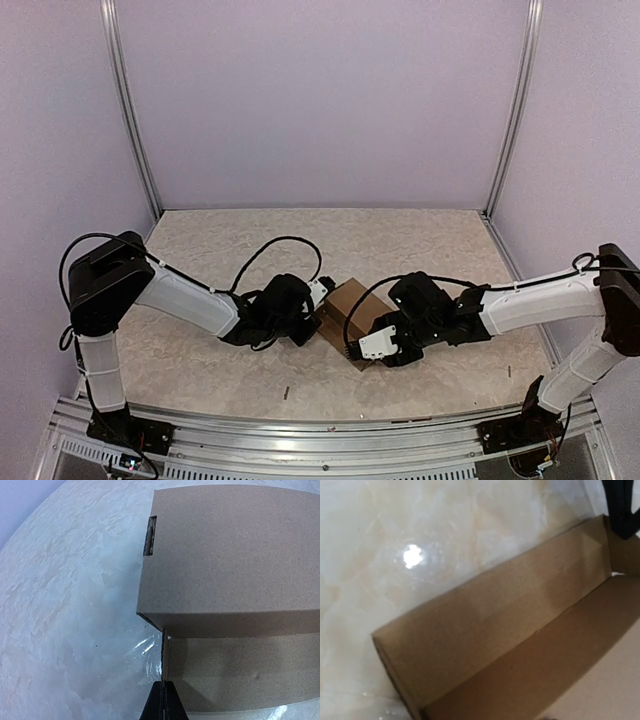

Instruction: Fold the paper box

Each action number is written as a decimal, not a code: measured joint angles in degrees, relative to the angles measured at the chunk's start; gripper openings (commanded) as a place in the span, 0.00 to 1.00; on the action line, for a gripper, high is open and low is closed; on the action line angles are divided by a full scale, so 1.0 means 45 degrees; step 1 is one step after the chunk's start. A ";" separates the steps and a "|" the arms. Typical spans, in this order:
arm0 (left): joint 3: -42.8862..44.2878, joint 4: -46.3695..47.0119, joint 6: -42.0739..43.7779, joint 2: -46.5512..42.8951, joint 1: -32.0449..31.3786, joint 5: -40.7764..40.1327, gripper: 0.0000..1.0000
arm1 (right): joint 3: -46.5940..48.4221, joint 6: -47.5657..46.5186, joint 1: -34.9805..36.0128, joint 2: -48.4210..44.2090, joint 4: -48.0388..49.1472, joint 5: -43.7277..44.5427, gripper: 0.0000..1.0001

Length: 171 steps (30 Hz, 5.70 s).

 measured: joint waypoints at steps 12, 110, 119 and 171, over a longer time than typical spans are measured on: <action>0.1681 -0.3133 0.0126 0.0010 0.0107 0.0457 0.00 | 0.0015 -0.0199 -0.0131 0.0000 -0.0034 -0.0233 0.50; 0.1622 -0.3478 -0.1122 -0.0170 0.1554 0.3614 0.00 | 0.0593 -0.0185 -0.0549 0.0554 -0.0141 -0.1219 0.48; 0.0306 -0.1001 -0.1462 -0.0257 0.1622 0.3667 0.00 | 0.0597 -0.0185 -0.0549 0.0583 -0.0126 -0.1253 0.48; 0.1875 -0.3740 -0.1481 -0.0141 0.1404 0.2827 0.00 | 0.0743 -0.0379 -0.0583 0.0753 -0.0136 -0.1370 0.48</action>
